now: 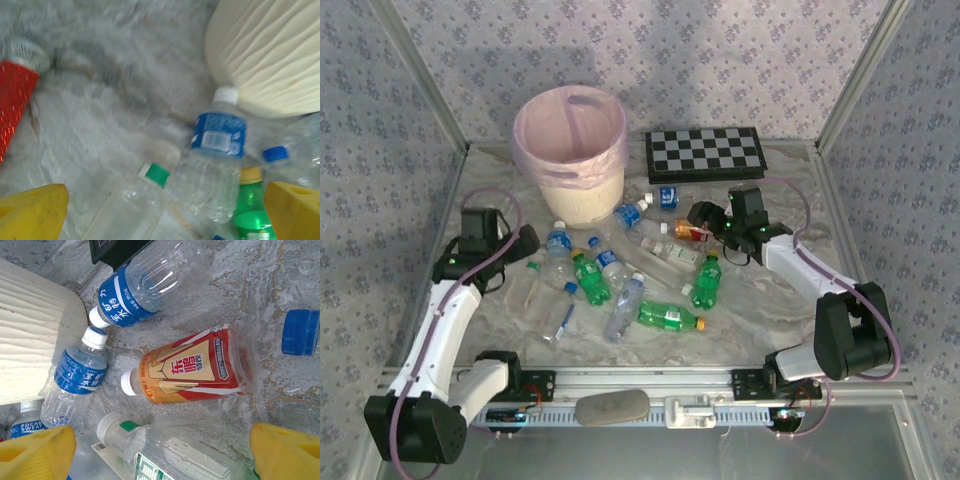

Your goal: Put the plastic bottles in the bin

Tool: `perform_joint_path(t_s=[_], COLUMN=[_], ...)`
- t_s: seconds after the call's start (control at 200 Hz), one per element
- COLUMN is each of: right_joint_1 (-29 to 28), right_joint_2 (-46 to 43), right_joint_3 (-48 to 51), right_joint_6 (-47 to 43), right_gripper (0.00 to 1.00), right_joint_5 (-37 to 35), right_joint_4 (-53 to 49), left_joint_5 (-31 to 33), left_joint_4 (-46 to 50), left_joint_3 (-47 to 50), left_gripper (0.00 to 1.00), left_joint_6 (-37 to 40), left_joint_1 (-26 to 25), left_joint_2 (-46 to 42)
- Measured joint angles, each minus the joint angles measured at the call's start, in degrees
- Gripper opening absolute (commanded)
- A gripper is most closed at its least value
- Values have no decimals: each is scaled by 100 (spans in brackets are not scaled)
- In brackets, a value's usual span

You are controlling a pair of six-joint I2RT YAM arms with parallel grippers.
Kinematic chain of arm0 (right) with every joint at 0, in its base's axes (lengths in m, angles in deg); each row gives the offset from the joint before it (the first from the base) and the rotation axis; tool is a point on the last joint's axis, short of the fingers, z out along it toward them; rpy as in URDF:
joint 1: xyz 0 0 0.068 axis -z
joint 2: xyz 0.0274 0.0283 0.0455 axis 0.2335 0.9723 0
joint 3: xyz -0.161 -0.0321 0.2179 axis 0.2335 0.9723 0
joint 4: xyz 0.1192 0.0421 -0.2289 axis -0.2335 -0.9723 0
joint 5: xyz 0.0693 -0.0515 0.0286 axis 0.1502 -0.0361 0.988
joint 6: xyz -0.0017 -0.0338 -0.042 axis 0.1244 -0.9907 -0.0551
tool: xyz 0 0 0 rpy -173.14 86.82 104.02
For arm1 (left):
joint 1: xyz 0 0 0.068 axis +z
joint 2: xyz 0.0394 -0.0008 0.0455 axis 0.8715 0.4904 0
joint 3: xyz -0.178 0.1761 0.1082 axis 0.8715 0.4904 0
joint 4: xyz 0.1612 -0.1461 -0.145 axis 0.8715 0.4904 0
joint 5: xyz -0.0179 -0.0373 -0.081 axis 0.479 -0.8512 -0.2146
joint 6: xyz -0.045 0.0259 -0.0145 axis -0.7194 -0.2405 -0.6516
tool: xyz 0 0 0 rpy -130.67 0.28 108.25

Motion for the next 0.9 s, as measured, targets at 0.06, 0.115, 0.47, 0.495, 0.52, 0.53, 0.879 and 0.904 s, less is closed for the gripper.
perform_joint_path(t_s=[0.06,0.115,0.47,0.495,0.52,0.53,0.879,0.904], right_joint_1=[0,0,-2,-9,-17,-17,-55,-55], right_joint_2=[0,0,-7,-7,-7,-7,-35,-39], right_joint_3=[0,0,0,0,0,0,2,2], right_joint_6=[2,7,63,68,70,70,133,133], right_gripper=[91,91,91,91,91,91,91,91], right_joint_5=[9,9,-13,-13,-15,-15,-96,-101], right_joint_4=[0,0,2,0,2,2,0,0], left_joint_5=[33,50,61,61,61,61,-111,-105], left_joint_4=[-11,-9,-271,-299,-332,-339,-713,-730], left_joint_3=[291,516,1143,1147,1150,1150,1237,1241], left_gripper=[100,100,100,100,100,100,100,100], left_joint_6=[-114,-201,-494,-498,-501,-503,-638,-645], left_joint_1=[0,0,0,0,0,0,-24,-50], left_joint_2=[7,31,647,708,765,791,1250,1266])
